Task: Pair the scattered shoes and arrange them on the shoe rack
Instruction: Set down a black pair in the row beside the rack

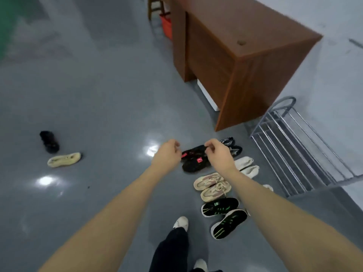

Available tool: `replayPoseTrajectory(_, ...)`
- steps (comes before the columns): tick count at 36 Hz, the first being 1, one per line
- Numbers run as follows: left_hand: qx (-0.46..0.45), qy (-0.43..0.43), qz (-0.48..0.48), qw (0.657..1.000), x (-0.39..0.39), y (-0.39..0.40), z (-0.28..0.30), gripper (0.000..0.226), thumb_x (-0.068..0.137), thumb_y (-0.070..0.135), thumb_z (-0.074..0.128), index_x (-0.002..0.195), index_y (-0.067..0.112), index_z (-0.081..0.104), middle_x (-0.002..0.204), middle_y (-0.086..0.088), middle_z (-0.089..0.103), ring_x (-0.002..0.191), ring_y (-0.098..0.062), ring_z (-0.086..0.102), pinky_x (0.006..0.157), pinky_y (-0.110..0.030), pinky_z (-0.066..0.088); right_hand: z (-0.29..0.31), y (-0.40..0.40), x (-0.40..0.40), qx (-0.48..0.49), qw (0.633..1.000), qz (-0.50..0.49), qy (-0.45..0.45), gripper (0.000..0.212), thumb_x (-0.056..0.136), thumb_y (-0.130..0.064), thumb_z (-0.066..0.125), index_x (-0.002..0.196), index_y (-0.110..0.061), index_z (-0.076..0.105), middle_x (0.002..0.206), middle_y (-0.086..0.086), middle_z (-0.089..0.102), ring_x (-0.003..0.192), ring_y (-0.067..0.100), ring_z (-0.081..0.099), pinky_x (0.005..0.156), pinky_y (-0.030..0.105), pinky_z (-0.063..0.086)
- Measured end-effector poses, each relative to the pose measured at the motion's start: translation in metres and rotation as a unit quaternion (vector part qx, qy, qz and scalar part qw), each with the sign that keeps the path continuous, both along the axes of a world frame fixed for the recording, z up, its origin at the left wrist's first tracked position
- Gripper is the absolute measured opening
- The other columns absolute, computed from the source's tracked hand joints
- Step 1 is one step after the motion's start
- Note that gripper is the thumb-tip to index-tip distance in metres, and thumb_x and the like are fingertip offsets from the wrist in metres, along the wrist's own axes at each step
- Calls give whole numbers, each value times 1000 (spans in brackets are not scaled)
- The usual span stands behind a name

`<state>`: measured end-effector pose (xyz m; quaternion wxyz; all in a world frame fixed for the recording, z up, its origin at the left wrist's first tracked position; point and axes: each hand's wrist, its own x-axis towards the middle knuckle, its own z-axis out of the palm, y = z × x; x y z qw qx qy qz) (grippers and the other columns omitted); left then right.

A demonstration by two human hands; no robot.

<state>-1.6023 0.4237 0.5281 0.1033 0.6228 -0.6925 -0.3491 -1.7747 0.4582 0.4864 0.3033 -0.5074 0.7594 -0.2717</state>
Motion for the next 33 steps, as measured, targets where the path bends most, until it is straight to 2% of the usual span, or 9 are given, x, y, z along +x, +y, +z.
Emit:
replayPoseTrajectory(3, 2, 10, 49, 999, 38, 30, 15, 30, 95, 16, 41, 123, 10, 53, 123, -6, 57, 109, -24, 55, 89, -35, 48, 10, 11, 34, 8, 998, 66, -4, 16, 91, -11, 47, 98, -19, 59, 94, 6, 67, 89, 25, 61, 82, 41, 51)
replayPoseTrajectory(7, 1, -6, 106, 994, 87, 67, 28, 30, 95, 17, 44, 122, 9, 53, 125, -11, 56, 113, -29, 53, 93, -38, 47, 23, 28, 84, 29, 988, 151, 4, 17, 90, -9, 46, 98, -18, 59, 94, 3, 65, 89, 22, 59, 79, 34, 46)
replayPoseTrajectory(10, 7, -14, 152, 988, 124, 92, 35, 30, 95, 19, 44, 122, 11, 52, 124, -11, 56, 115, -29, 53, 94, -39, 47, 31, 37, 123, 39, 977, 211, 2, 19, 90, -9, 47, 98, -18, 61, 89, 2, 61, 85, 24, 59, 77, 37, 47)
replayPoseTrajectory(15, 19, -31, 212, 977, 192, 133, 36, 29, 93, 19, 42, 120, 13, 52, 120, -9, 58, 107, -26, 55, 89, -37, 48, 38, 45, 189, 38, 955, 294, -13, 17, 90, -8, 48, 98, -16, 61, 93, 5, 65, 86, 22, 60, 76, 34, 46)
replayPoseTrajectory(18, 28, -34, 253, 967, 236, 156, 38, 30, 94, 21, 42, 121, 12, 51, 118, -8, 58, 102, -26, 57, 86, -38, 50, 33, 47, 231, 44, 946, 321, -21, 17, 89, -10, 49, 89, -23, 60, 92, 6, 66, 88, 24, 63, 81, 41, 51)
replayPoseTrajectory(22, 32, -44, 313, 948, 303, 189, 42, 31, 94, 21, 41, 122, 13, 50, 119, -7, 57, 107, -25, 55, 88, -39, 49, 26, 53, 301, 55, 930, 363, -14, 27, 87, -12, 48, 73, -35, 52, 86, 3, 67, 83, 25, 64, 75, 40, 52)
replayPoseTrajectory(28, 14, -56, 391, 919, 405, 228, 52, 31, 93, 19, 42, 122, 12, 51, 118, -7, 58, 105, -24, 55, 83, -33, 47, 39, 74, 416, 47, 904, 424, -11, 29, 86, -10, 46, 70, -34, 51, 85, 1, 67, 85, 25, 64, 77, 40, 53)
replayPoseTrajectory(33, -4, -57, 418, 906, 492, 256, 62, 32, 93, 19, 41, 123, 11, 50, 119, -7, 57, 105, -25, 55, 86, -35, 48, 54, 91, 517, 30, 886, 463, -15, 28, 86, -12, 46, 69, -34, 51, 81, 1, 64, 85, 26, 63, 79, 45, 53)
